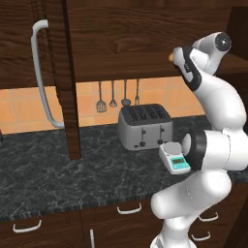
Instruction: Pick the canned food and place it on the digital scale for weighing, and close the cabinet.
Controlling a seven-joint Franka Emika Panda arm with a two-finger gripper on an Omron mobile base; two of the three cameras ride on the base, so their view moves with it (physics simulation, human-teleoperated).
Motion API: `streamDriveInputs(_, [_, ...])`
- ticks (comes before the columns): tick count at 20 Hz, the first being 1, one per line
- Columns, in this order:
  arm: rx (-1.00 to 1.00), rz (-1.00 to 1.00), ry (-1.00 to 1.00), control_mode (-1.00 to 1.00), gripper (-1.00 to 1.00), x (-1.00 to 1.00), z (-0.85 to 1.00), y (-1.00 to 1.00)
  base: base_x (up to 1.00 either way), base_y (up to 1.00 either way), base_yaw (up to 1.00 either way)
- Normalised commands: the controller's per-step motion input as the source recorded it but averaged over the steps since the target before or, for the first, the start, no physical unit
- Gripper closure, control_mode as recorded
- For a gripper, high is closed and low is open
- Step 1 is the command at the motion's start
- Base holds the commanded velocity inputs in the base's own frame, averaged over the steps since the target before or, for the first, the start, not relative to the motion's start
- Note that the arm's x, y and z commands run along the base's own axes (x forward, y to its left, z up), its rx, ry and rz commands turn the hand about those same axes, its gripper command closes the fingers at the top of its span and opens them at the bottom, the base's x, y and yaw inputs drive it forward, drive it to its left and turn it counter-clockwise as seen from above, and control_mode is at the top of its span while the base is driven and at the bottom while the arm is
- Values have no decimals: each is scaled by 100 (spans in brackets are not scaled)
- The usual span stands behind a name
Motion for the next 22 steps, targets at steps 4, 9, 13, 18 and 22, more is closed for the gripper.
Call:
streamDriveInputs(4, [0,4,0,-100,100,17,0,-7,0,0,0])
streamDriveInputs(9, [5,1,-14,-100,100,-61,0,0,0,0,0])
streamDriveInputs(13, [11,0,-23,-100,100,-92,2,1,0,0,0])
streamDriveInputs(18, [16,0,-22,-100,100,-100,5,6,0,0,0])
streamDriveInputs(22, [11,8,0,-100,100,-100,25,0,0,0,0])
